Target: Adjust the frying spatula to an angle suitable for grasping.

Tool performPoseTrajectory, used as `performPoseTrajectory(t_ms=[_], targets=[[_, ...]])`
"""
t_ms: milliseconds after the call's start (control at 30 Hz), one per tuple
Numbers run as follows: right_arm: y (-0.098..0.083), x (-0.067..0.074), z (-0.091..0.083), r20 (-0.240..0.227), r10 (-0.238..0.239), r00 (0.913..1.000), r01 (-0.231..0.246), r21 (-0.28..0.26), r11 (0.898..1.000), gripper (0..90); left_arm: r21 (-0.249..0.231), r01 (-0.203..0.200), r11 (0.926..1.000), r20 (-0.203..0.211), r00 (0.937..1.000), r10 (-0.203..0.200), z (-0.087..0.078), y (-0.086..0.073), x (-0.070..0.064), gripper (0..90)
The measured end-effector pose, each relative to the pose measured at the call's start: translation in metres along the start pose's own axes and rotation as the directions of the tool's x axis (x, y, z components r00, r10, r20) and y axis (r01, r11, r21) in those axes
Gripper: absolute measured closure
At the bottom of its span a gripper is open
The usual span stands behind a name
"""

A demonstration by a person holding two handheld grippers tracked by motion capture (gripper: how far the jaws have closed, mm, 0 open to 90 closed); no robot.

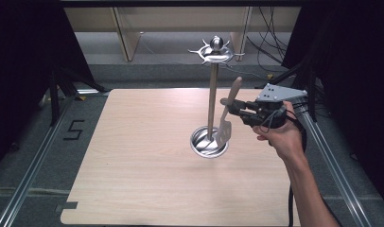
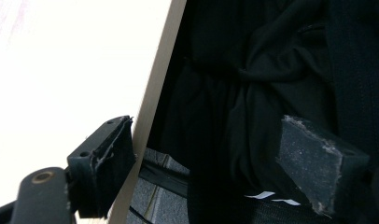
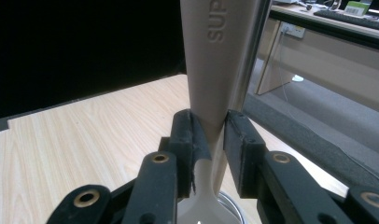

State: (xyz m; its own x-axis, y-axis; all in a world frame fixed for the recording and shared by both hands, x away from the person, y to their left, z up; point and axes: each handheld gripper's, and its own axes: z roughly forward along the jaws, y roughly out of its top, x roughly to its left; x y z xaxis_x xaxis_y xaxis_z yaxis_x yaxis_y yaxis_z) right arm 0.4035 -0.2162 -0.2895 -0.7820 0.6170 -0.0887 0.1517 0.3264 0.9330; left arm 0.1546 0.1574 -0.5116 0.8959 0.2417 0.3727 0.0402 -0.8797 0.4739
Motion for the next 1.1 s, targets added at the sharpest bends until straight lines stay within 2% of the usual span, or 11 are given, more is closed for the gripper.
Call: performPoseTrajectory(t_ms=[100,133,233,333,400,433,467,533,567,600,1100], targets=[[0.005,-0.001,0.003,-0.013,-0.004,0.9999,0.004,0.004,1.000,74.5,0.010,-0.012,0.9999,0.025,0.9996,0.011,0.001,0.000,0.001,17.7],[0.007,-0.001,0.003,0.003,0.014,0.9999,-0.014,0.007,1.000,74.5,0.012,-0.011,0.9999,0.014,0.9998,0.011,0.001,0.001,0.001,17.7],[0.010,-0.002,0.005,0.008,0.012,0.9999,-0.012,0.003,1.000,74.5,0.007,-0.015,0.9999,0.030,0.9994,0.014,0.000,0.000,0.002,17.7],[0.015,-0.005,0.007,0.003,0.001,1.0000,-0.001,0.009,1.000,74.5,0.013,-0.002,0.9999,-0.003,1.0000,0.002,0.000,0.000,0.000,17.7],[0.017,-0.003,0.008,-0.003,0.020,0.9998,-0.020,0.015,1.000,74.5,0.005,-0.015,0.9999,0.025,0.9996,0.014,0.000,0.000,0.001,17.7],[0.018,-0.005,0.009,-0.001,-0.001,1.0000,0.001,0.010,1.000,74.5,0.004,-0.011,0.9999,0.013,0.9999,0.011,0.000,0.000,0.001,17.7],[0.019,-0.003,0.009,0.003,0.019,0.9998,-0.019,0.009,1.000,74.5,0.000,-0.005,1.0000,-0.010,0.9999,0.005,0.000,0.000,0.000,17.7],[0.021,-0.006,0.011,0.000,0.010,1.0000,-0.010,0.014,1.000,74.5,0.005,-0.013,0.9999,0.019,0.9997,0.013,0.000,0.000,0.001,17.7],[0.022,-0.005,0.011,-0.002,0.030,0.9995,-0.030,0.027,0.999,74.5,0.004,-0.016,0.9999,0.027,0.9995,0.015,0.000,0.000,0.001,17.7],[0.023,-0.007,0.012,0.001,0.011,0.9999,-0.011,0.020,1.000,74.4,0.007,-0.016,0.9998,0.031,0.9994,0.016,0.000,0.000,0.002,17.7],[0.031,-0.009,0.020,0.008,0.031,0.9995,-0.031,0.051,0.998,74.4,0.005,-0.016,0.9999,0.022,0.9996,0.016,0.000,0.000,0.001,17.7]])
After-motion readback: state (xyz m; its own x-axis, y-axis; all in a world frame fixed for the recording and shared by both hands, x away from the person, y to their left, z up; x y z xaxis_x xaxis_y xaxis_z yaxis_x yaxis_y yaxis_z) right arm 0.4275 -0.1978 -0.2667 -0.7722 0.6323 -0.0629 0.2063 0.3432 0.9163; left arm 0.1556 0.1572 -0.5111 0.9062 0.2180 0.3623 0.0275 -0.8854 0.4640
